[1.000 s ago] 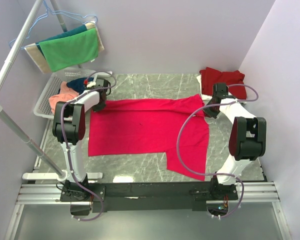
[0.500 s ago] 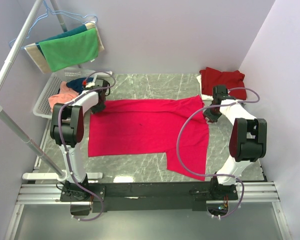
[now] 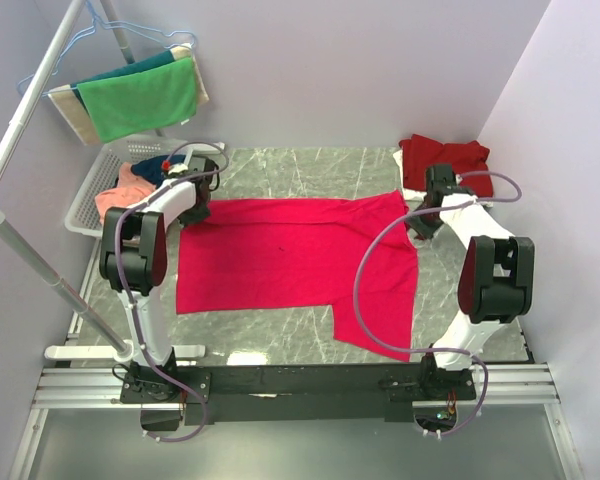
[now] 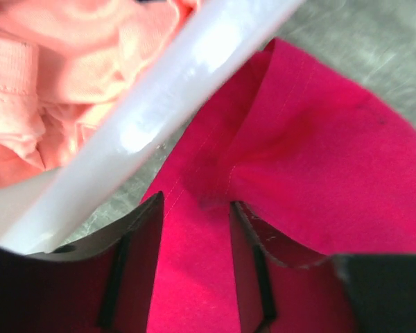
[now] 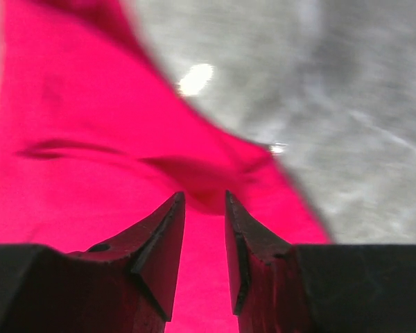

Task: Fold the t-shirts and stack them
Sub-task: Fold the tshirt

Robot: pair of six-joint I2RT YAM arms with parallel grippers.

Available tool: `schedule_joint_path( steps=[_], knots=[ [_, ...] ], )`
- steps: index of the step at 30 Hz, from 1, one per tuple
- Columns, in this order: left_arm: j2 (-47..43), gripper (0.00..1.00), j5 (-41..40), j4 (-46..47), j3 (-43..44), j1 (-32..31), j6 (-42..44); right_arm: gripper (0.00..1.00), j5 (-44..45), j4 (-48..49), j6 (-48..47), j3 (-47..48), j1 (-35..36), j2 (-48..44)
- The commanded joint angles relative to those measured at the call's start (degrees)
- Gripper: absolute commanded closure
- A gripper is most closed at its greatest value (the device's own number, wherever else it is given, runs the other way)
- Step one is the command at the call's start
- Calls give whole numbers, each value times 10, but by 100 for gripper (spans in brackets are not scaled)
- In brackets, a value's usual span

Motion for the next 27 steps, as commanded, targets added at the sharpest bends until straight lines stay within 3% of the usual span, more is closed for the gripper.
schedule_joint_path(
  steps=[1, 7, 13, 27],
  knots=[
    [-59, 55, 8, 35, 13, 1, 2, 65, -42, 26, -5, 63, 37, 6],
    [-117, 66, 45, 115, -43, -6, 19, 64, -77, 28, -17, 84, 65, 45],
    [-111, 73, 45, 117, -39, -8, 21, 64, -114, -3, -34, 150, 81, 136],
    [-74, 67, 70, 118, -11, -13, 41, 66, -74, -100, -44, 217, 103, 230]
  ],
)
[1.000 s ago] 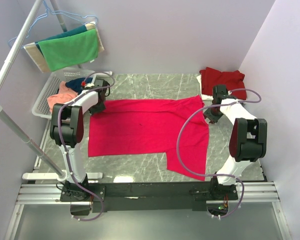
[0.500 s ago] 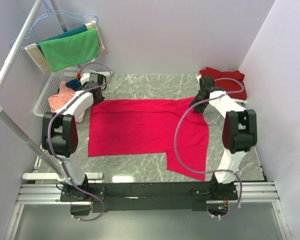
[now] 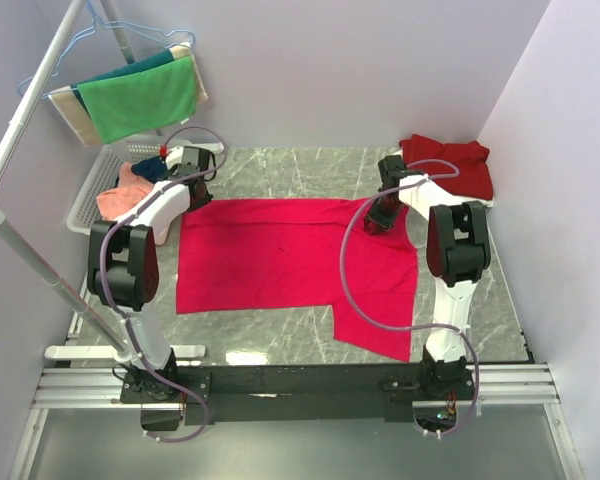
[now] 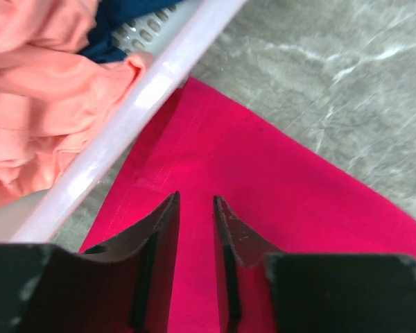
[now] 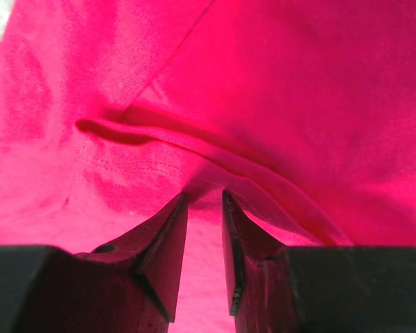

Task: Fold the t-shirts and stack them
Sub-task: Fold the tshirt

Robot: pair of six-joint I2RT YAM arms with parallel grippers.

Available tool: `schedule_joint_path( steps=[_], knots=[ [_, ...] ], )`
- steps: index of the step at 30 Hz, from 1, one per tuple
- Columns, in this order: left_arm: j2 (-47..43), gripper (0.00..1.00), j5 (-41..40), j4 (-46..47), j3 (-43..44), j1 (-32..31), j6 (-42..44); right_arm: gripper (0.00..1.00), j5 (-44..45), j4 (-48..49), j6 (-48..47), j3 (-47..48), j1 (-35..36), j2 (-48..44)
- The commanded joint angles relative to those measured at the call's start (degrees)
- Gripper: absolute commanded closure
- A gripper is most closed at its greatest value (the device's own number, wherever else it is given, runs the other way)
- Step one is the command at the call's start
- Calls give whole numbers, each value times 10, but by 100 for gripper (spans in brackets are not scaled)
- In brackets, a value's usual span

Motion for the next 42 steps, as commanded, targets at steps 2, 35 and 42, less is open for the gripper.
schedule_joint_path(
  steps=[2, 35, 42],
  knots=[
    [25, 64, 20, -1, 30, -4, 18, 68, 42, -89, -7, 34, -1, 32],
    [106, 70, 10, -103, 100, -11, 5, 61, 145, -115, -25, 68, -8, -126],
    [105, 69, 13, -111, 103, -12, 9, 57, 115, -116, -63, 142, -8, -9]
  ],
)
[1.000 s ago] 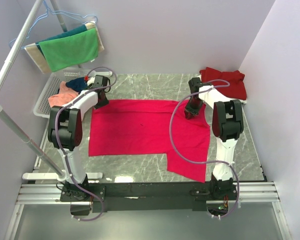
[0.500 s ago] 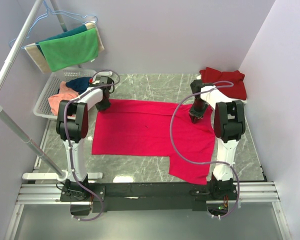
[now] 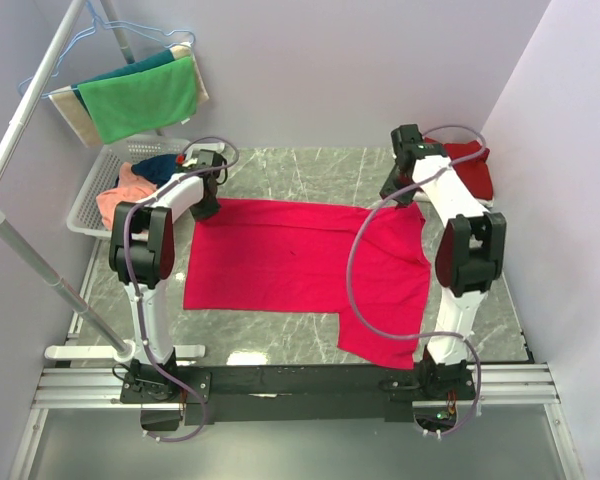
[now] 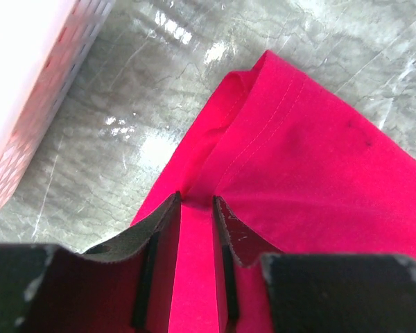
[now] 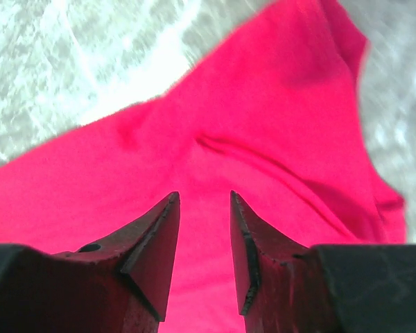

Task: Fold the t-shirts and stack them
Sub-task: Fold the tshirt

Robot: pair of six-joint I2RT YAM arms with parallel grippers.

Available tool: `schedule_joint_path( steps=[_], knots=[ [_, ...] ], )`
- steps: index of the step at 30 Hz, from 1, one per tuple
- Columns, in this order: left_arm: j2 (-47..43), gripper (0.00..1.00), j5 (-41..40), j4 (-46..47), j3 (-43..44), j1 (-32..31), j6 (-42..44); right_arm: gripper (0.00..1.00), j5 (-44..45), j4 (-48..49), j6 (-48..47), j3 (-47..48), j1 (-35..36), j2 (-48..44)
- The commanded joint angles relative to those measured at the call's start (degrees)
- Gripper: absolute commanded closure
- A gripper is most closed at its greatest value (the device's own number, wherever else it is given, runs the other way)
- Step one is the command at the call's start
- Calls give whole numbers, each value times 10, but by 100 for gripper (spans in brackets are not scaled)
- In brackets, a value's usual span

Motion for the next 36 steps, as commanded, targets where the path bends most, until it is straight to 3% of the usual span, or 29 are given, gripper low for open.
schedule_joint_path(
  steps=[1, 18, 27, 33, 36],
  knots=[
    [-31, 69, -3, -7, 3, -3, -1, 57, -20, 23, -29, 21, 1, 66],
    [-19, 69, -3, -8, 6, -3, 4, 57, -41, 2, -33, 92, 2, 154],
    [-13, 69, -4, -8, 10, -3, 4, 60, -47, 8, -26, 37, 13, 125],
    [-10, 70, -5, -9, 10, -3, 3, 66, -53, 6, -23, 28, 20, 133],
    [-10, 70, -6, -9, 10, -3, 4, 75, -49, 7, -23, 26, 22, 132]
  ],
)
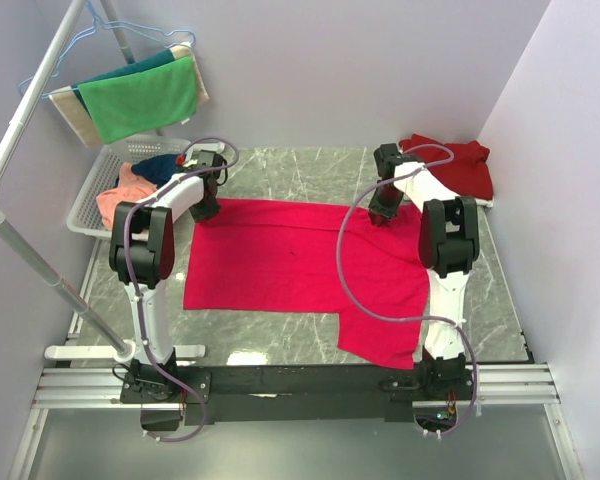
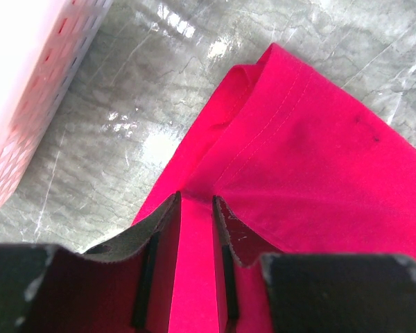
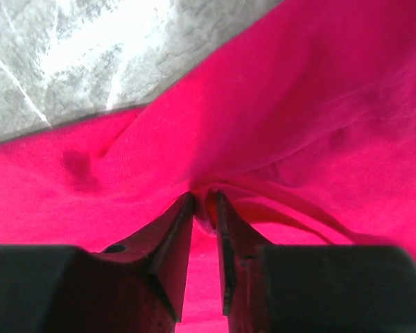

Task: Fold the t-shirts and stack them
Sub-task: Fold the tshirt

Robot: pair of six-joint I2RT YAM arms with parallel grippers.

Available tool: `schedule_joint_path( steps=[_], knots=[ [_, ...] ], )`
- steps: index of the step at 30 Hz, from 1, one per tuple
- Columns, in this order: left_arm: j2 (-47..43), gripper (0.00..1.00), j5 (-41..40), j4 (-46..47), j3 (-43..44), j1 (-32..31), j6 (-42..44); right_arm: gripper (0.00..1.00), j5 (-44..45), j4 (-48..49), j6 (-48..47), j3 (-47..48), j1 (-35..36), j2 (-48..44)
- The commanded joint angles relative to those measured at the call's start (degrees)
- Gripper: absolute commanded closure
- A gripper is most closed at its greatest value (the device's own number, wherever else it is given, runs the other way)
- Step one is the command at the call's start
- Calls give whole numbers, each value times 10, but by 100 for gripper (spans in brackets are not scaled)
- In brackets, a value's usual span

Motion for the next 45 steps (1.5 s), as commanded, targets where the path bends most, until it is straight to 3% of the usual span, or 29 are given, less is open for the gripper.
schedule_joint_path(
  steps=[1, 4, 13, 26, 29, 30, 33, 40, 45],
  knots=[
    [-11, 70, -6, -1, 10, -2, 3, 81, 5, -4, 4, -2, 8, -12],
    [-11, 70, -7, -1, 8, -2, 4, 88, 16, -13, 6, 11, 11, -13],
    [-9, 69, -12, -4, 8, -2, 2, 88, 37, -44, 9, 10, 37, -71],
    [5, 70, -19, -12, 16, -2, 0, 88, -39, 0, 62, -196, 125, -188],
    [5, 70, -22, -16, 16, -2, 3, 78, -77, 4, 64, -225, 145, -188],
    [5, 69, -22, -17, 15, -2, 3, 64, -84, 6, 63, -232, 155, -189],
    [3, 70, -20, -16, 10, -2, 3, 51, -73, 8, 71, -251, 166, -208],
    [-11, 71, -7, -4, -1, -3, 2, 53, 14, -11, 86, -235, 166, -261],
    [-32, 69, 15, 15, -11, -4, 17, 53, 47, -11, 70, -197, 129, -246]
  ],
)
